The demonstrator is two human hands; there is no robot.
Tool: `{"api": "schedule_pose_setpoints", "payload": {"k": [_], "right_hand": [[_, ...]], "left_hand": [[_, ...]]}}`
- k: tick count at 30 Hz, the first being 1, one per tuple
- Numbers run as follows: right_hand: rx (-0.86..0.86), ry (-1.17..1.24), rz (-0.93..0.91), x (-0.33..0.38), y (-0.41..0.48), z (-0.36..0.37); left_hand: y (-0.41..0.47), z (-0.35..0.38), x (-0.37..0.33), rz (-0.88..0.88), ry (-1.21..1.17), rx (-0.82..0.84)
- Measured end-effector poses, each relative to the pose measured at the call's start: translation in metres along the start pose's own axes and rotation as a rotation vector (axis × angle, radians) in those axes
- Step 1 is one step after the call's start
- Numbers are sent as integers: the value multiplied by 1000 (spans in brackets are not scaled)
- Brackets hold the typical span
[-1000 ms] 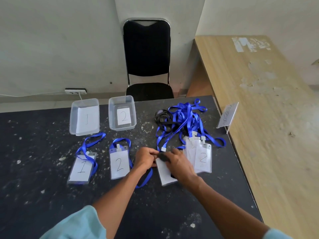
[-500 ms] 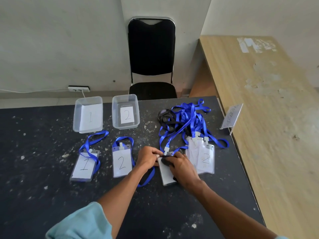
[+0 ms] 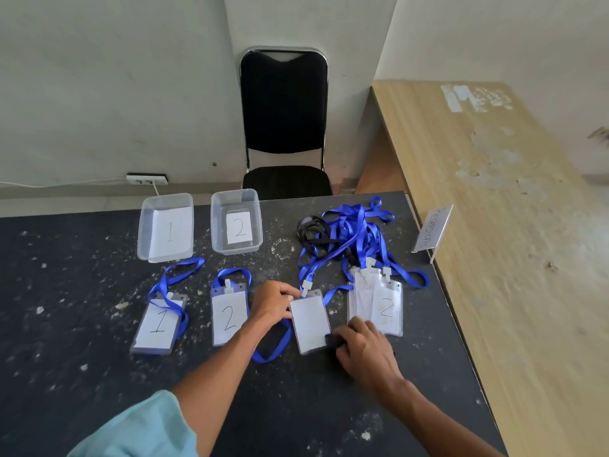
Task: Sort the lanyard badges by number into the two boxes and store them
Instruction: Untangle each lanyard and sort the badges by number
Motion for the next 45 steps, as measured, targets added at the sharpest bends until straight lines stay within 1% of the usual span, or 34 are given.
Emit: {"api": "schedule_pose_setpoints", "payload": {"k": [1, 3, 5, 7, 9, 11, 12, 13, 15, 16, 17, 20, 23, 25, 27, 28, 29, 32, 33, 35, 37, 39, 40, 41, 42, 43, 44, 45], "right_hand": [[-29, -31, 49, 3, 2, -2], [-94, -32, 38, 19, 7, -3], [-81, 105, 31, 40, 11, -5], [-39, 246, 66, 54, 18, -4], [-85, 326, 92, 58, 23, -5], [-150, 477, 192, 53, 26, -8], [-166, 578, 247, 49, 27, -11], [-161, 680, 305, 45, 27, -14], [-146, 824, 359, 42, 27, -20], [-143, 881, 368, 42, 28, -22], [-134, 945, 389, 40, 28, -21], [-89, 1146, 445, 37, 25, -17], [-24, 1337, 457, 38, 22, -19], [21, 1435, 451, 42, 21, -25], [95, 1427, 447, 45, 21, -27], [112, 1373, 443, 46, 23, -30], [79, 1261, 421, 43, 27, -33], [-212, 864, 275, 38, 52, -62], [-237, 773, 207, 41, 64, -71], [-140, 591, 74, 54, 85, -82], [-12, 332, -17, 66, 98, -84], [16, 172, -76, 72, 107, -83], [-6, 167, -93, 75, 108, -84], [-66, 229, -86, 75, 111, -85], [-140, 337, -42, 75, 111, -88], [-197, 475, 42, 72, 110, -91], [-203, 603, 118, 73, 108, -94], [-167, 718, 167, 77, 107, -95]], "left_hand": [[-2, -1, -2, 1, 1, 4], [-6, -2, -6, -10, -14, 6], [-11, -1, -10, -32, -69, 16], [-14, 0, -15, -56, -211, 54], [-19, 0, -23, -56, -363, 117], [-22, -3, -29, -28, -453, 162], [-23, -5, -29, -23, -452, 148], [-21, -8, -28, -17, -402, 97], [-19, -14, -21, 12, -223, -20], [-19, -16, -20, 41, -172, -25], [-21, -16, -21, 75, -168, 4], [-29, -21, -30, 158, -283, 105], [-33, -33, -39, 273, -192, 173], [-31, -39, -38, 274, -144, 234], [-31, -45, -36, 271, -130, 256], [-32, -49, -37, 280, -127, 248], [-32, -54, -38, 294, -114, 239], [-34, -64, -41, 316, -66, 264], [-35, -67, -43, 323, -58, 283], [-39, -73, -49, 353, -59, 316], [-43, -82, -58, 392, -72, 311], [-46, -96, -65, 420, -107, 257], [-46, -105, -68, 422, -149, 220], [-46, -115, -70, 416, -212, 183], [-44, -126, -71, 403, -287, 146], [-42, -137, -72, 390, -360, 112], [-40, -147, -73, 377, -415, 86], [-37, -155, -73, 365, -444, 67]]}}
Point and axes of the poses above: each hand's wrist, its own y-axis towards the middle knuckle, its own z-axis out of the palm, x = y × z, the point moved 5 cm from there along y, towards the middle knuckle, and after that the axes turned 4 degrees about -x, right-handed, at the moved point
